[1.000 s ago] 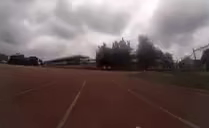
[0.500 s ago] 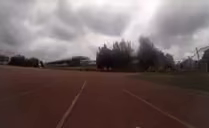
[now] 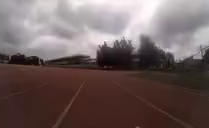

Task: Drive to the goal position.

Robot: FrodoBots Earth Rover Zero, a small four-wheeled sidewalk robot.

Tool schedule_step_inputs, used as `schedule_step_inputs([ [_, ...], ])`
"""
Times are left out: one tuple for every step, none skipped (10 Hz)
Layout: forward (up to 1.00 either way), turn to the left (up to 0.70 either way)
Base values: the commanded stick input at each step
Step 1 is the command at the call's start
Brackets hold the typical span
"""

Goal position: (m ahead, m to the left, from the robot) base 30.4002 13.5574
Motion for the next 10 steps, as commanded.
schedule_step_inputs([
  [0.70,0.00],
  [0.70,0.00],
  [0.70,0.00],
  [0.70,0.00],
  [0.70,0.00],
  [0.70,0.00],
  [0.70,0.00],
  [0.70,0.00],
  [0.70,0.00],
  [0.70,0.00],
])
